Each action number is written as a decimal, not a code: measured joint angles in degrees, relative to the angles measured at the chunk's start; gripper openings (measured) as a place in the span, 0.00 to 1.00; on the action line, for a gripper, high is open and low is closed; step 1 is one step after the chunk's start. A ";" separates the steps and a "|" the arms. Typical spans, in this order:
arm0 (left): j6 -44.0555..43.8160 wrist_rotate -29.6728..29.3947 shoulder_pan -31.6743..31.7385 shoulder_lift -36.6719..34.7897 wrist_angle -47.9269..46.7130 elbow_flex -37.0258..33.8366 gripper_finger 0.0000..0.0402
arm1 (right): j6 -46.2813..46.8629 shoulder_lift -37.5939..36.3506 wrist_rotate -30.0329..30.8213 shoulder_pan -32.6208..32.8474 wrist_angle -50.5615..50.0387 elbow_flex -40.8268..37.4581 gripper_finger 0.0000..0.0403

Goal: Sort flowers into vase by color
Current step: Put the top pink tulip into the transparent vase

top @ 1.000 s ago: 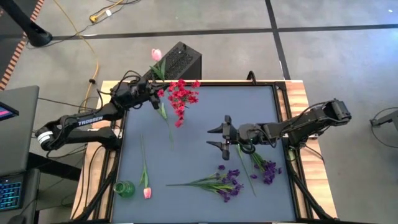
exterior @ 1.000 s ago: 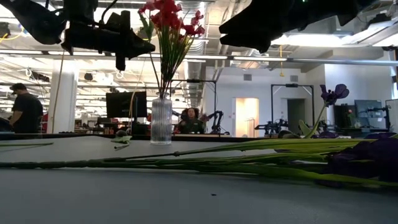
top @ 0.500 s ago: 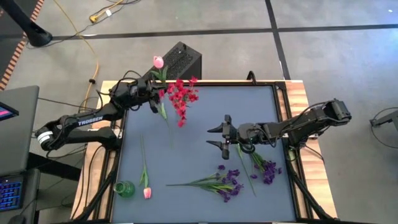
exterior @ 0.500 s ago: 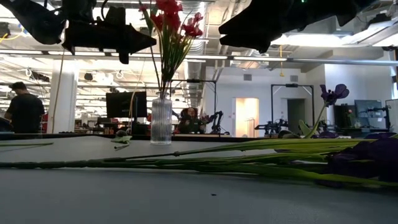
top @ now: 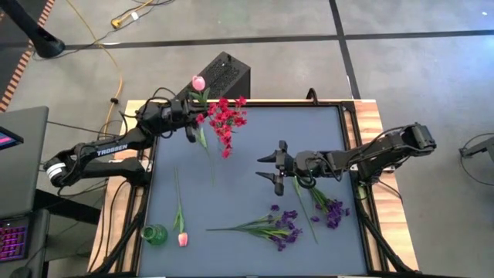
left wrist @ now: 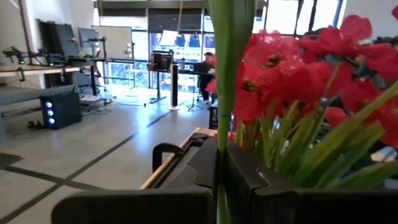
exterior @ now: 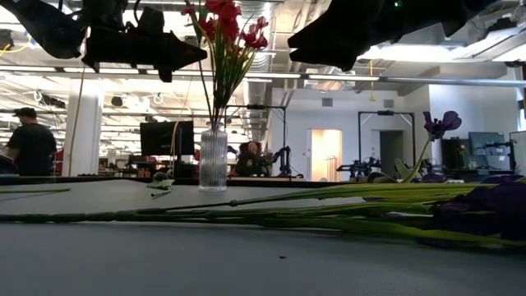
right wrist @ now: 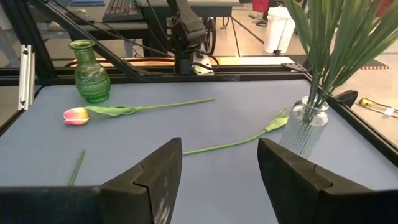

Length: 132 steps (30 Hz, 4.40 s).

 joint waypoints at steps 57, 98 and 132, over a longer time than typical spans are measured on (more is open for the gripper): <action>3.45 0.22 -5.23 16.39 2.44 0.00 0.00 | -0.03 0.02 -0.04 0.04 0.17 0.00 0.58; 3.23 1.17 -5.07 21.35 2.23 0.02 0.00 | -3.06 0.02 -0.04 0.04 -2.58 0.00 0.58; 3.03 8.98 1.42 21.09 -0.67 0.00 0.26 | -3.02 0.02 -0.02 -0.33 -2.43 0.00 0.58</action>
